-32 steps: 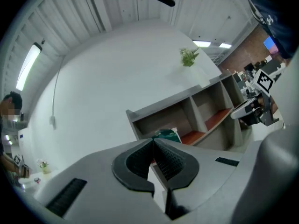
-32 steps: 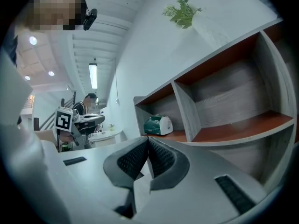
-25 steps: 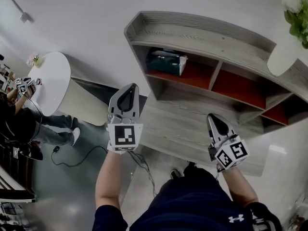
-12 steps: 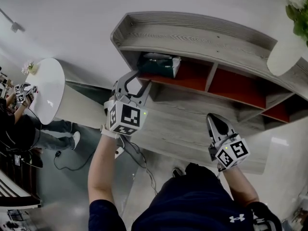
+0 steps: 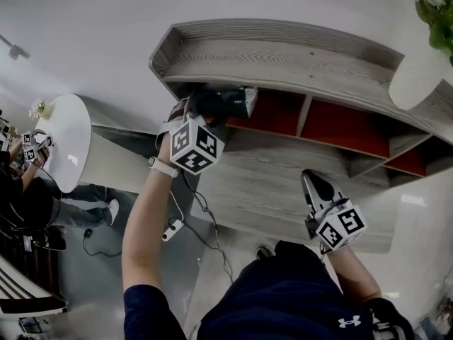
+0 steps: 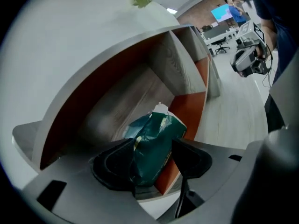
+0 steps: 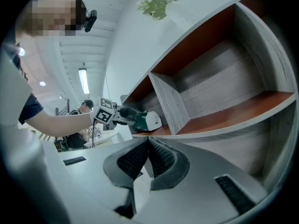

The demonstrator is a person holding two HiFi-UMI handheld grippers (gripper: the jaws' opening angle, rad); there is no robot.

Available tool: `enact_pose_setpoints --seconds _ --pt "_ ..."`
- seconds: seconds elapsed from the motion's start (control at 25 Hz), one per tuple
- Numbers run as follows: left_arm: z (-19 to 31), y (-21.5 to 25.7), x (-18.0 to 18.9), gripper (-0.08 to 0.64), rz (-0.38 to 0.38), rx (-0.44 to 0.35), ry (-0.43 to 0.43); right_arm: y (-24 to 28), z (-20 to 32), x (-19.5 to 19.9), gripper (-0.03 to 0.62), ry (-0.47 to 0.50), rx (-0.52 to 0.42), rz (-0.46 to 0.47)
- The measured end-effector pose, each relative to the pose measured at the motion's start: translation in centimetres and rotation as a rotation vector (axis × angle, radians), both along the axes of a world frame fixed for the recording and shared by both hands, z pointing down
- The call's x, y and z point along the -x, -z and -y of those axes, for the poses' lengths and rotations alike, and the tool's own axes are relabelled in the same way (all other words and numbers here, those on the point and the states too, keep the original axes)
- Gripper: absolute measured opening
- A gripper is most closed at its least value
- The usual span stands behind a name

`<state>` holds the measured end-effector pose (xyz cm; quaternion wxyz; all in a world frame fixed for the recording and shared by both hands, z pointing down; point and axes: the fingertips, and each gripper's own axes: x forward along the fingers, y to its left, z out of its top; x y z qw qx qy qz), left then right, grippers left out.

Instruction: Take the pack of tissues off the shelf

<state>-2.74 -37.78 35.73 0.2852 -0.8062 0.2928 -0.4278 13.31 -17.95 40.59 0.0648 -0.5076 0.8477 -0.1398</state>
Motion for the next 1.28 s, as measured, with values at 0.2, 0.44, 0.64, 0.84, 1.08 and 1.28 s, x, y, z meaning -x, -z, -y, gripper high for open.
enact_pose_setpoints --seconds 0.2,0.44,0.64,0.84,1.08,1.28 --pt "1.2 -1.9 -1.1 0.264 0.105 0.036 -0.038 -0.1 0.4 -0.5 0.012 -0.01 0.005 0.012" --pt "2.2 -4.0 -1.6 0.265 0.169 0.092 -0.063 -0.4 0.7 -1.1 0.012 -0.02 0.02 0.027" --pt "2.4 -5.0 -2.0 0.264 0.211 0.125 -0.082 -1.0 0.6 -1.2 0.012 -0.025 0.036 0.035" --pt "2.5 -5.6 -2.1 0.236 0.236 0.122 -0.089 -1.4 0.4 -1.0 0.012 -0.023 0.05 0.041" --pt "2.2 -5.8 -2.1 0.166 0.261 0.085 -0.099 -1.6 0.3 -1.1 0.012 -0.025 0.059 0.043" --pt "1.9 -5.6 -2.0 0.143 0.272 0.049 -0.085 -1.8 -0.2 -0.8 0.012 -0.02 0.07 0.052"
